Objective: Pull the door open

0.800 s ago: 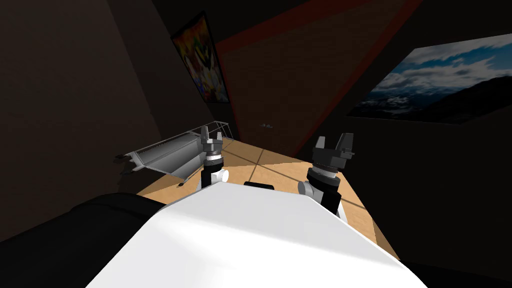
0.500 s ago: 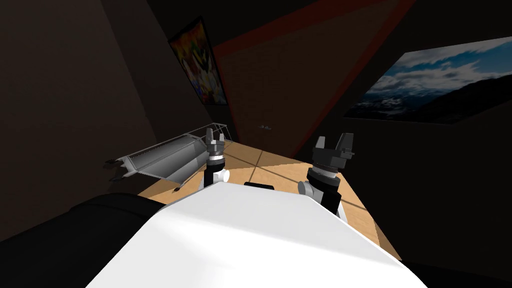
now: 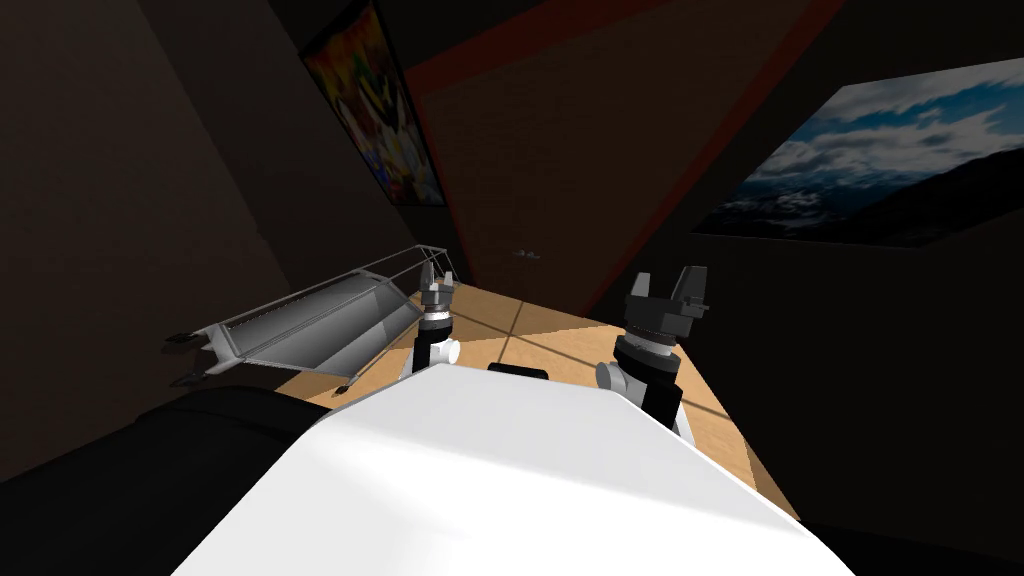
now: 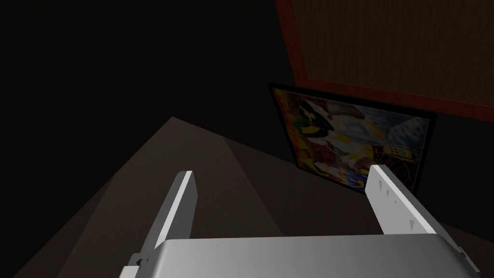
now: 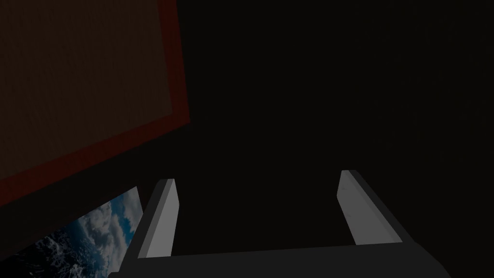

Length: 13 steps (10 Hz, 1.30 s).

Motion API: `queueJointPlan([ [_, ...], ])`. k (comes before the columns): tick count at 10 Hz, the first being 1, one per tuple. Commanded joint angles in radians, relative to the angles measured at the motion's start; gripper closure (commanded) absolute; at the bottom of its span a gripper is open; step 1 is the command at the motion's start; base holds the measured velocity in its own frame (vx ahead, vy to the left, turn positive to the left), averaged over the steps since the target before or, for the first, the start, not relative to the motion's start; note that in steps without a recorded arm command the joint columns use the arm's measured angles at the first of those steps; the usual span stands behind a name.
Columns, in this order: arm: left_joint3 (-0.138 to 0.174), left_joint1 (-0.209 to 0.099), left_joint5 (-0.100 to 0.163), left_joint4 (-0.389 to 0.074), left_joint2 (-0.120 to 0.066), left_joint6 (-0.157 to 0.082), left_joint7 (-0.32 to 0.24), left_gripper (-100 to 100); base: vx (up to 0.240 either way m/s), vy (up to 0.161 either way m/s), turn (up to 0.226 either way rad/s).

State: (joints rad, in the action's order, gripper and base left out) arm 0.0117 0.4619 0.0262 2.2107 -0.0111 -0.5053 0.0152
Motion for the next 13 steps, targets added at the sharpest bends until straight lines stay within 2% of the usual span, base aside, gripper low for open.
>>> queueJointPlan([
  [1, 0.000, -0.008, 0.000, -0.033, -0.007, -0.010, -0.003, -100, 0.077, -0.020, -0.057],
  [3, 0.003, -0.019, 0.002, -0.071, -0.017, -0.019, -0.009, -100, 0.094, -0.009, -0.055],
  [4, 0.005, -0.029, 0.004, -0.108, -0.027, -0.027, -0.014, -100, 0.127, -0.032, -0.098],
  [13, 0.018, -0.084, 0.014, -0.311, -0.072, -0.070, -0.044, -100, 0.107, 0.000, -0.068],
])
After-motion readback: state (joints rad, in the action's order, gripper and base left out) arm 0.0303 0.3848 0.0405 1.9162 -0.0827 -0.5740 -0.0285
